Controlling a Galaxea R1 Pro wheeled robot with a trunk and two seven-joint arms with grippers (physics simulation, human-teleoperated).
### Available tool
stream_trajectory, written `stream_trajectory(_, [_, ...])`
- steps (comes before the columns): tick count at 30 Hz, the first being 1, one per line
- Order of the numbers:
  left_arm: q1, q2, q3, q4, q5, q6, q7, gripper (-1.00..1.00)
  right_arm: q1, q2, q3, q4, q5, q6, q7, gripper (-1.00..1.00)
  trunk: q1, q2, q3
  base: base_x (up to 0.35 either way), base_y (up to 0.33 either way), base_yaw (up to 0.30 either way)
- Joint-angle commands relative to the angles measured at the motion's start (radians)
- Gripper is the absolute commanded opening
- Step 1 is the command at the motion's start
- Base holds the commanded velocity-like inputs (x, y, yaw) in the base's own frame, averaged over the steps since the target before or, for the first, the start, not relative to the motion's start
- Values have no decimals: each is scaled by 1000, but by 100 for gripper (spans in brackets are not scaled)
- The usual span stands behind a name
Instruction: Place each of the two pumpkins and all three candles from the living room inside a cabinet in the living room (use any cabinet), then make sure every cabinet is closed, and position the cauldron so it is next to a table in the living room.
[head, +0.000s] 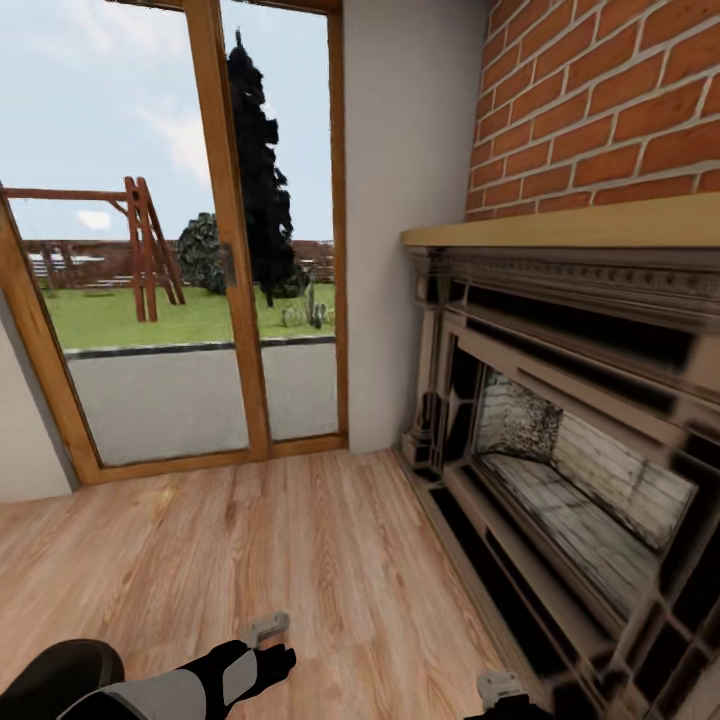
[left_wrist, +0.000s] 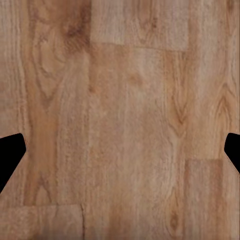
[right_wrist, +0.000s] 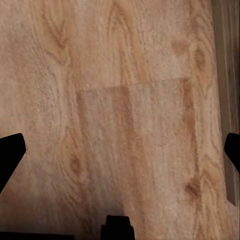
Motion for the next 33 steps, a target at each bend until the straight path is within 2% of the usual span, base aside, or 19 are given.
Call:
stream_trajectory(1, [-1,-1,-8,1,9,2,2,100,0,0,8,-2,-9,6,-4,100,0,0,0,315,89,260])
stream_trajectory(9, [-1,-1,-8,1,9,2,2,100,0,0,7,-1,-9,5,-4,100,0,0,2,315,89,209])
stream_trajectory(33, [-1,-2,-8,1,9,2,2,100,0,0,7,1,-9,5,-6,100,0,0,2,316,13,13])
